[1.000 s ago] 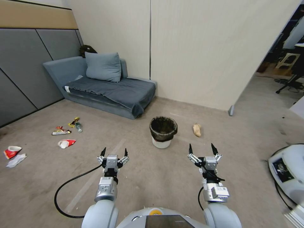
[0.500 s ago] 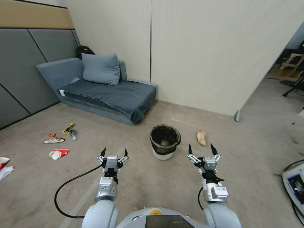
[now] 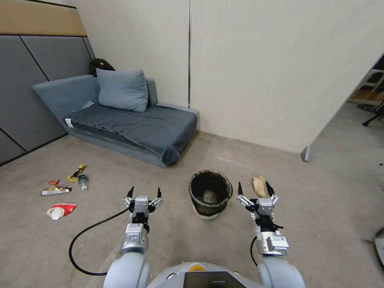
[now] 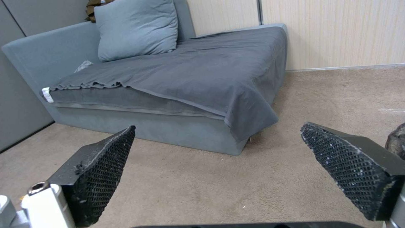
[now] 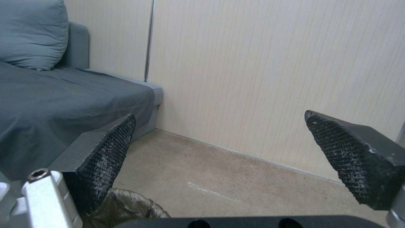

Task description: Pick up the trash bin, then pick up the garbage from the floor and place it into the trash bin.

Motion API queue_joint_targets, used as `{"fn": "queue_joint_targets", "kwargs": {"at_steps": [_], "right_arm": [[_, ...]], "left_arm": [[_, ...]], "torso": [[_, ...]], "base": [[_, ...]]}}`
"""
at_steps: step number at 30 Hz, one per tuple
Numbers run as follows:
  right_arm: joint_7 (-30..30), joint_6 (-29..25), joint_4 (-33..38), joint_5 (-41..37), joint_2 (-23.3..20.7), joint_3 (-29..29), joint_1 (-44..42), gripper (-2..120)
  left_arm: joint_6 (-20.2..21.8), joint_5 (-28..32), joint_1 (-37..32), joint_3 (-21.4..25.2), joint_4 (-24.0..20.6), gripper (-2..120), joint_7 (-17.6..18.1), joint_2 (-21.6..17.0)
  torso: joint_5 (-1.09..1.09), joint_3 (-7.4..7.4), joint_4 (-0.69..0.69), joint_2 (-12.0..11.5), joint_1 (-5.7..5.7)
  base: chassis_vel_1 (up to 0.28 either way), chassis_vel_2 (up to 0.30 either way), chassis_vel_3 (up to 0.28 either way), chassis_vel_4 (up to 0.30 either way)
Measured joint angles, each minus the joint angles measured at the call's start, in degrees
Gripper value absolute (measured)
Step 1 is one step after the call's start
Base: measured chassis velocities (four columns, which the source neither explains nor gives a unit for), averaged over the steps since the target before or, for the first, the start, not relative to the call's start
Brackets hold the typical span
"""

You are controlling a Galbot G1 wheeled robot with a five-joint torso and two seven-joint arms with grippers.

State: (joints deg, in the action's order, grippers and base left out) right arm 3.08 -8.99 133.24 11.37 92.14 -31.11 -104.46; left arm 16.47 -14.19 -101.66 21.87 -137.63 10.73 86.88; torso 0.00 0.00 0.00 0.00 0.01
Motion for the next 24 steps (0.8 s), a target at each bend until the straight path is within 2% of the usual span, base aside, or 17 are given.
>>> {"fn": "queue_joint_targets", "kwargs": {"at_steps": [10, 14, 20, 23, 24], "right_arm": [[-0.5, -0.7, -0.1, 0.3, 0.0, 0.0, 0.0, 100], [-0.6, -0.8, -0.1, 0.3, 0.0, 0.0, 0.0, 100], [-0.6, -0.8, -0.1, 0.4, 0.0, 0.0, 0.0, 100], [-0.6, -0.8, -0.1, 0.4, 0.0, 0.0, 0.0, 100], [-0.6, -0.8, -0.1, 0.4, 0.0, 0.0, 0.0, 100]], "left_arm": [[0.0, 0.1, 0.0, -0.1, 0.0, 100, -0.2, 0.0], [-0.2, 0.8, 0.3, -0.2, 0.0, 100, -1.3, -0.2], [-0.8, 3.8, 2.3, 0.0, 0.2, 100, -4.8, -1.1], [-1.2, 7.4, 3.8, 0.3, 0.5, 100, -6.8, -2.2], [-2.0, 11.4, 4.8, 0.5, 1.0, 100, -8.8, -3.4]], "torso": [[0.00, -0.01, 0.00, 0.0, -0.01], [0.00, -0.01, 0.01, 0.0, -0.01], [0.00, -0.01, 0.01, 0.0, -0.01], [0.00, -0.01, 0.01, 0.0, -0.01], [0.00, -0.01, 0.00, 0.0, -0.01]], "base": [[0.004, -0.011, -0.006, 0.008], [0.000, 0.000, 0.000, 0.000], [0.000, 0.000, 0.000, 0.000], [0.000, 0.000, 0.000, 0.000], [0.000, 0.000, 0.000, 0.000]]}}
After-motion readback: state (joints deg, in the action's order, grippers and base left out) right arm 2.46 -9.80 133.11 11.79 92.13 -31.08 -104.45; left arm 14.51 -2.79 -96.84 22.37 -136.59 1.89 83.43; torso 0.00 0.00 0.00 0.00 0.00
